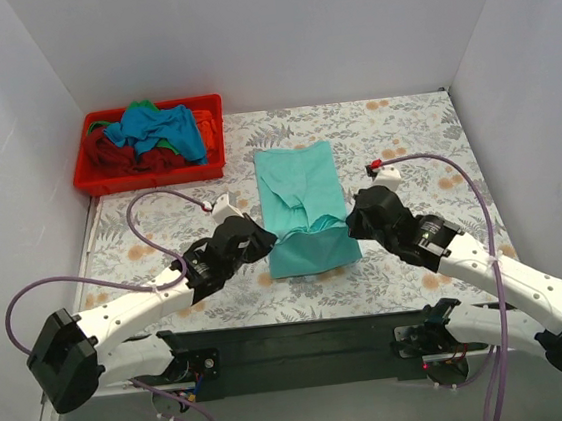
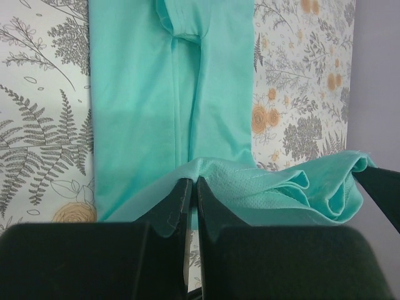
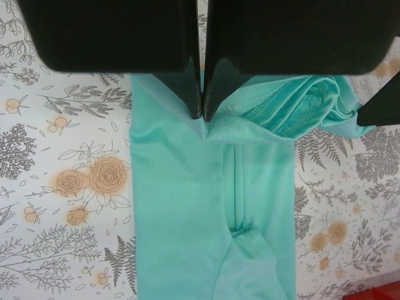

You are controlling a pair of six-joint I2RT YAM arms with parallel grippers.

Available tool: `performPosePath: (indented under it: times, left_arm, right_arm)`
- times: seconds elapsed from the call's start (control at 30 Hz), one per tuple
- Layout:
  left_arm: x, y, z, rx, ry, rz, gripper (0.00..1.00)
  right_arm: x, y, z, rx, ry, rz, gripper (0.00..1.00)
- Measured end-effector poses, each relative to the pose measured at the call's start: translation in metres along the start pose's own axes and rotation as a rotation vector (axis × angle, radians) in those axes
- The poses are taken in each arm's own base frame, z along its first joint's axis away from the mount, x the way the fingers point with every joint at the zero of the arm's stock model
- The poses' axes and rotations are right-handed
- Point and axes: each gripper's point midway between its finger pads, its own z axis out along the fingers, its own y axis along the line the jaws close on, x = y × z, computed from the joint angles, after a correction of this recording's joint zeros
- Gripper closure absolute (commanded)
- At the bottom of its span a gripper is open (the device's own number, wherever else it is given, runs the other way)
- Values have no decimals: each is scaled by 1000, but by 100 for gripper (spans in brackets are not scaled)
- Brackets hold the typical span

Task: Fold and stack the t-shirts
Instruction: Fold the tshirt

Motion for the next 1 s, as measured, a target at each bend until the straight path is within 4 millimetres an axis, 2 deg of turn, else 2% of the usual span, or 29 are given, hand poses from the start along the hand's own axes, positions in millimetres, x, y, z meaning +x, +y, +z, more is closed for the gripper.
performPosePath:
  times: [0.23, 0.4, 1.0]
  left_arm:
    - [-15, 8, 15, -9, -10, -12, 100]
    - [-17, 17, 26, -25, 5, -7, 100]
    - [-36, 24, 65, -19, 27, -9, 100]
  right_arm:
    - [-9, -7, 14, 46, -16, -18, 99]
    - [-12, -14, 23, 74, -18, -29, 99]
    - [-13, -28, 61, 116, 28, -53, 99]
